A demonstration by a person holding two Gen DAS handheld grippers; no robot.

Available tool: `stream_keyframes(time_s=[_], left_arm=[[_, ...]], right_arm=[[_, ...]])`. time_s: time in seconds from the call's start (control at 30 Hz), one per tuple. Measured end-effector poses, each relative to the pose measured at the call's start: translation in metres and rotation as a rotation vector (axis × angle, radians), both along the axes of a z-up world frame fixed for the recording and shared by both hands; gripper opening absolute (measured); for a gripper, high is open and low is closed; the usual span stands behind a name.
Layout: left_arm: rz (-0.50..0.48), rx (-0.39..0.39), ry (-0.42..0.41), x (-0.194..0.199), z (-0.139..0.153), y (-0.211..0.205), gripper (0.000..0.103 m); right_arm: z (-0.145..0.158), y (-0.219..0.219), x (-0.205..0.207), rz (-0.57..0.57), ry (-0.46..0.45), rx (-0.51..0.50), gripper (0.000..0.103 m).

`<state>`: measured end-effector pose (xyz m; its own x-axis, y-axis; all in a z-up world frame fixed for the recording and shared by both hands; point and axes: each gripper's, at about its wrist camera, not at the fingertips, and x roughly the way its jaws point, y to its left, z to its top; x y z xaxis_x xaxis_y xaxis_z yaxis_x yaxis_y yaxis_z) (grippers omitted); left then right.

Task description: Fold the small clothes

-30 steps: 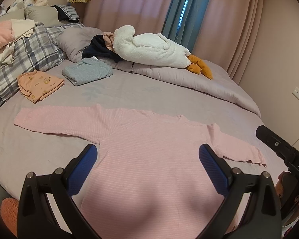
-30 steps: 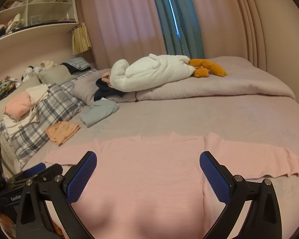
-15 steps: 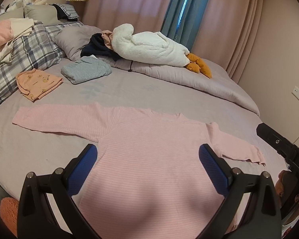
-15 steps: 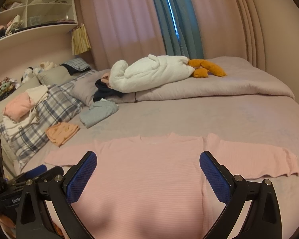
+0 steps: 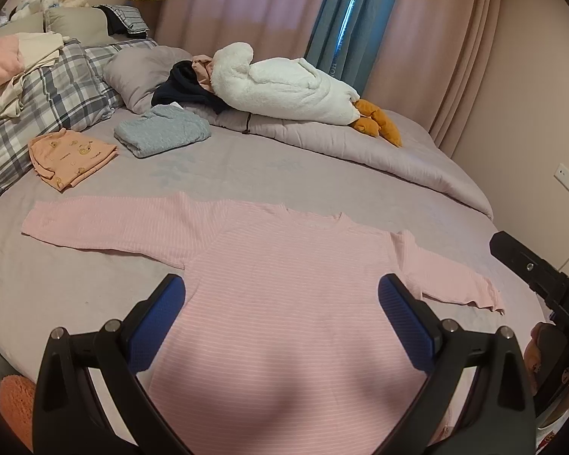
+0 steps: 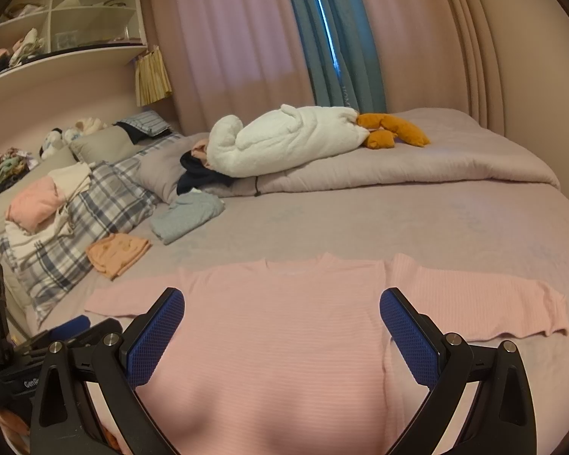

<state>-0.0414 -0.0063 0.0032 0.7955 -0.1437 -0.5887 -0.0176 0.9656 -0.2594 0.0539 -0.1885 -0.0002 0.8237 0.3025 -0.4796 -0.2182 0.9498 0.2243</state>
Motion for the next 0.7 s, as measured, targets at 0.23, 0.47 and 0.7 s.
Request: stream_keyframes(time_s=[0.23,0.47,0.7], left_arm=[[-0.004,-0.009,0.001,0.0005,0.0009,-0.0012,0.101],[-0.012,-0.010,0.000,0.0019,0.0010,-0.0016,0.101],[-0.018,-0.006,0.005,0.0037,0.0005,-0.0034,0.101]], right_arm=[[0.0000,-0.0008,-0.0004,-0.003,0.002,0.002,0.102],[0.0003,-0.0023,-0.0001,-0.005,0.001,0.003,0.102],[0.0005,-0.0035,0.0011,-0.008,0.000,0.007,0.102]])
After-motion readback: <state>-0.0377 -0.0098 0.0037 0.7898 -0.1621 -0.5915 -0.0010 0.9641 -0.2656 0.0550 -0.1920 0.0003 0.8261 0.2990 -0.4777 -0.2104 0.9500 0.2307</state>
